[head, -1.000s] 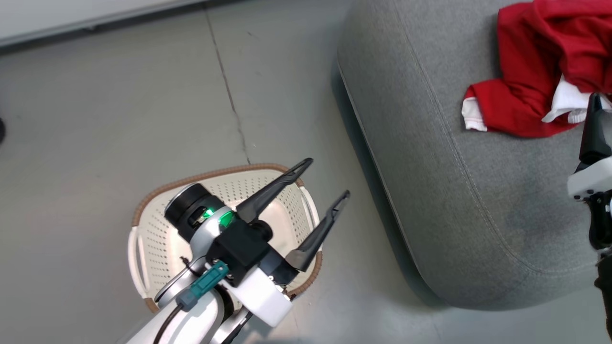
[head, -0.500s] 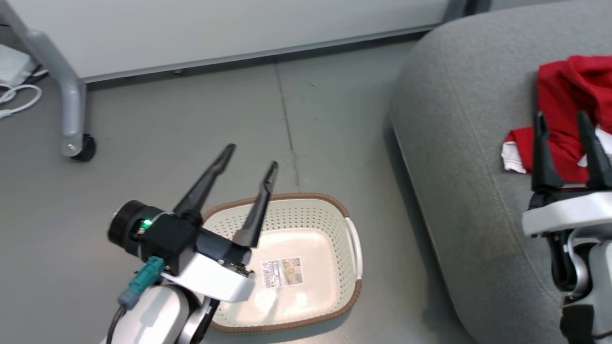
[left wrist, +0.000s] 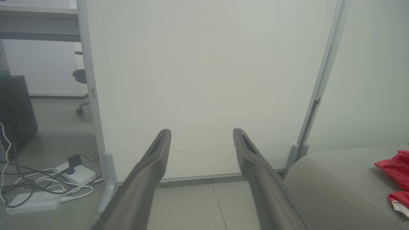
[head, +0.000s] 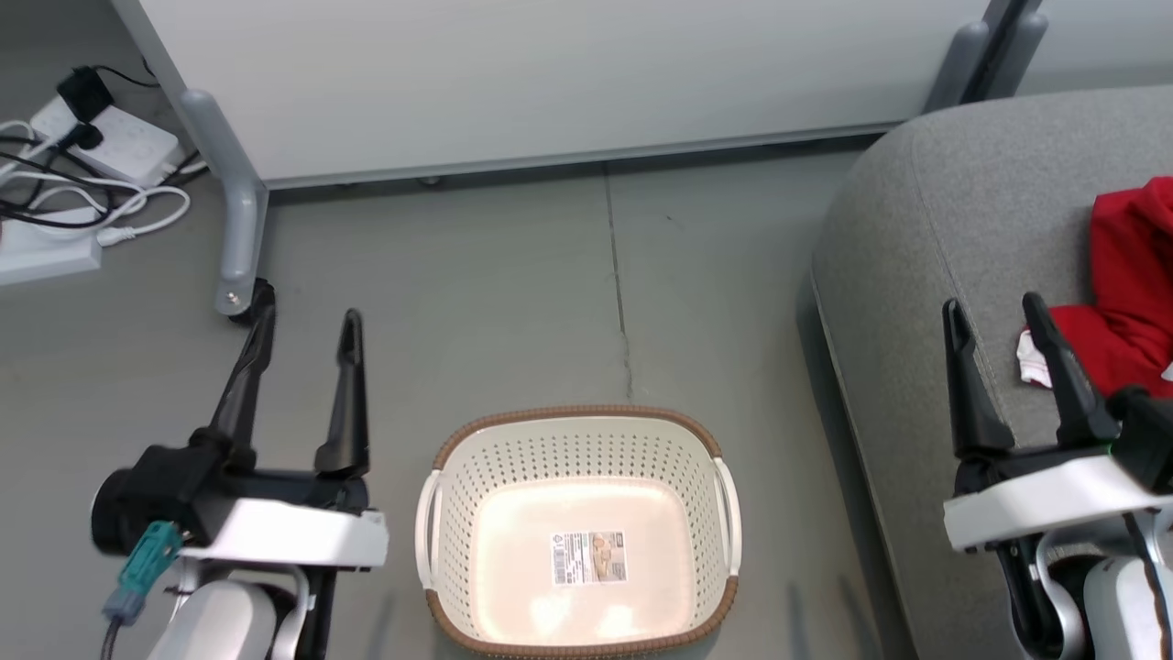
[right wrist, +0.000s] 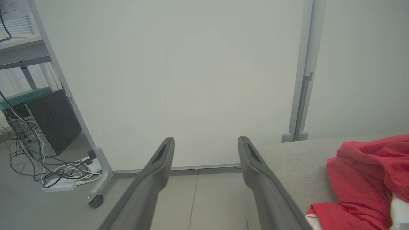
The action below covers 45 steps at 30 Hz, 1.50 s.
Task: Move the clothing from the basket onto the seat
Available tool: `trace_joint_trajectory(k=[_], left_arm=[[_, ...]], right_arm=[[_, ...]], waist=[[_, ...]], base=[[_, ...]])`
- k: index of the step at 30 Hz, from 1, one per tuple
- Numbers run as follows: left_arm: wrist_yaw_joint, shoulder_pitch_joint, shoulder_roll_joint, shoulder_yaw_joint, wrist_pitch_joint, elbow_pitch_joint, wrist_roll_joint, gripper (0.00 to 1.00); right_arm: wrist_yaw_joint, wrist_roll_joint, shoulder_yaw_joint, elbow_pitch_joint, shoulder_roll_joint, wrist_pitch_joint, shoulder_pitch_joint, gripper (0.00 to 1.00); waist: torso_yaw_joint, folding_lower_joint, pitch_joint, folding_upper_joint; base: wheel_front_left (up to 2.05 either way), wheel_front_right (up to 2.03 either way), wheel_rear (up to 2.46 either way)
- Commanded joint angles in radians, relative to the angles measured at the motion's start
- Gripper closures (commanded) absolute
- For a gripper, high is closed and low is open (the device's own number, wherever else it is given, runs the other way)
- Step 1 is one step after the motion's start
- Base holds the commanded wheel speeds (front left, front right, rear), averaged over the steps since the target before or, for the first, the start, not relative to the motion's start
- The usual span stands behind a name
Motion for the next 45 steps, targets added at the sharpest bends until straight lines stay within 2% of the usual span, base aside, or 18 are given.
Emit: trace_joint_trajectory(k=[1,6,12,22,45], left_arm=[[0.006,0.015,0.001,0.011,-0.006,-0.001,-0.002,0.00],[0.000,0.086,-0.013,0.098,-0.007,-0.019,-0.004,0.00],[-0.025,0.176,-0.038,0.149,-0.006,-0.027,0.028,0.00],[-0.050,0.276,-0.033,0.135,-0.006,0.009,0.069,0.00],[-0.024,0.291,-0.020,0.116,0.018,0.020,0.072,0.00]], right_arm=[[0.000,-0.008,-0.001,-0.007,-0.002,0.003,0.016,0.00],[0.000,-0.011,-0.006,-0.011,0.006,0.020,0.064,0.00],[0.000,-0.016,-0.021,-0.008,0.011,0.038,0.112,0.00],[0.000,-0.033,-0.043,-0.017,0.014,0.064,0.182,0.00],[0.000,-0.042,-0.041,-0.029,0.018,0.088,0.211,0.00]], waist=[[0.009,0.0000,-0.015,0.0000],[0.023,0.0000,-0.058,0.0000],[0.027,0.0000,-0.105,0.0000],[0.024,0.0000,-0.155,0.0000],[0.015,0.0000,-0.162,0.0000]], base=[[0.00,0.00,0.00],[0.00,0.00,0.00],[0.00,0.00,0.00],[0.00,0.00,0.00],[0.00,0.00,0.00]])
